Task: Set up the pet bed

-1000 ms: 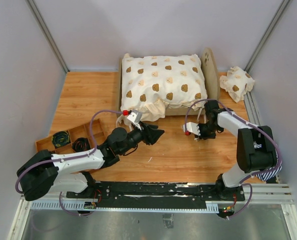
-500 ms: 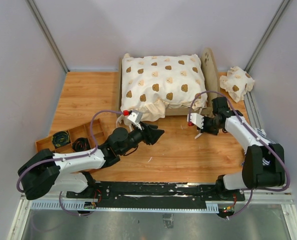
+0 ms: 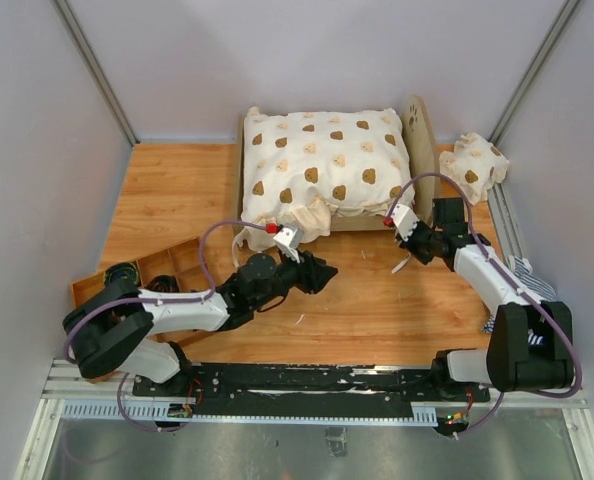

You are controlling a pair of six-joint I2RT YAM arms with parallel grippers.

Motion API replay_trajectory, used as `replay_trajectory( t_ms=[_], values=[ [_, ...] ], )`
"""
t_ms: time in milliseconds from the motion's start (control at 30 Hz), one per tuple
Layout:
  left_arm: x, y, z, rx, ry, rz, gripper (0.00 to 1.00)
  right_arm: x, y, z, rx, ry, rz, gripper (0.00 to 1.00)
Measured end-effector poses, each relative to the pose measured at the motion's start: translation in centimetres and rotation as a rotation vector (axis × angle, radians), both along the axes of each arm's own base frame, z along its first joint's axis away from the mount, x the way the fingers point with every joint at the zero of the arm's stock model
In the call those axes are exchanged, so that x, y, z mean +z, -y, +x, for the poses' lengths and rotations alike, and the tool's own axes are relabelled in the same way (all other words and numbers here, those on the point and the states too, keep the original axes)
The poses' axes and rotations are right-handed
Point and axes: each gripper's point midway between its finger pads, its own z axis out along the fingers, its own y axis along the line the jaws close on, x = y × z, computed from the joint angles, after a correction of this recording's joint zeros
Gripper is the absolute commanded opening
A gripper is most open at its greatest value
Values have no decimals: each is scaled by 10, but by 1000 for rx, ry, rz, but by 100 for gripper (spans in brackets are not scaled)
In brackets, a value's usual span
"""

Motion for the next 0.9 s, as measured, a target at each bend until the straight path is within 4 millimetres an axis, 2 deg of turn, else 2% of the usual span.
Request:
replay_trajectory(
  t_ms=[133,267,400,500,733,900],
  values=[
    [-13,20,-3,-38,-3,7,48,3,-7,0,-65,-17,79,0],
    [-38,37,-5,-60,14,22,47,12,-9,-3,-126,0,134,0],
    [-66,55,8,-46,30,46,47,20,-11,-8,-166,21,176,0],
    [-69,68,17,-37,65,44,48,24,-14,-9,-191,21,214,0],
    [-63,117,39,-50,187,11,49,29,-19,-13,-223,18,271,0],
    [-79,140,49,-69,215,21,51,28,-19,-18,-233,17,278,0]
  ],
)
